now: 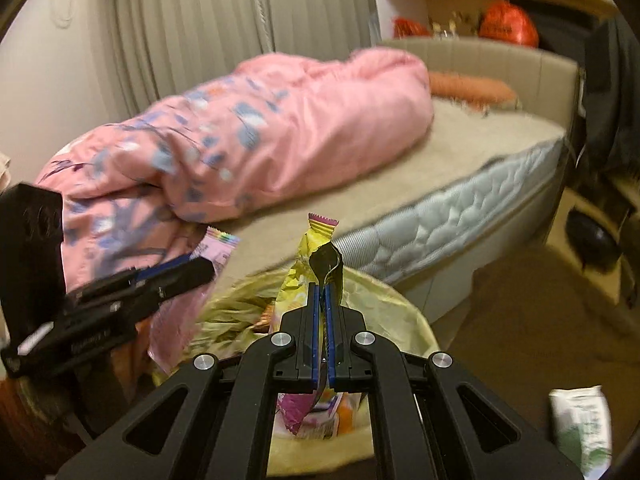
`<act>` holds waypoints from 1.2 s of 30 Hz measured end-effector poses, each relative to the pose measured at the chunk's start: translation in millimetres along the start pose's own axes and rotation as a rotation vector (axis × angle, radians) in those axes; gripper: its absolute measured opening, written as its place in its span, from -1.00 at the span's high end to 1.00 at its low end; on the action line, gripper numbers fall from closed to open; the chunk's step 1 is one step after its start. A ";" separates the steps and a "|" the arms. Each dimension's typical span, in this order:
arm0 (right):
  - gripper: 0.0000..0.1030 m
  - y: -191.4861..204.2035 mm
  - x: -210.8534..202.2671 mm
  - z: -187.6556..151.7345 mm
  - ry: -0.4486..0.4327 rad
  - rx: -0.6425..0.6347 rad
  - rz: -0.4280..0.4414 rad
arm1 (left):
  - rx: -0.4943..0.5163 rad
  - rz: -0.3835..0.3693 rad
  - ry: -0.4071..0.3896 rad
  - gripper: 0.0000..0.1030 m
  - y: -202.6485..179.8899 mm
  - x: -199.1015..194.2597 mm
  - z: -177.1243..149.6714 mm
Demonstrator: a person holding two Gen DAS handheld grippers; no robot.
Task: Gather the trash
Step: 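Lower candy bar and chip bag into the yellow bag and open both tools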
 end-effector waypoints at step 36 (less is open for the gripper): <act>0.90 -11.1 33.3 -45.0 0.194 -0.061 0.018 | -0.032 0.130 0.216 -0.03 20.2 20.5 -39.7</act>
Point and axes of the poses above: each gripper's, at about its wrist camera, not at the fingertips, and x roughly the way its jaws point, y to its left, z to its top, the point moved 5 cm from there along x, roughly the way its jaws point, and after that the axes turned 5 degrees about -z, right-handed, at the moved point
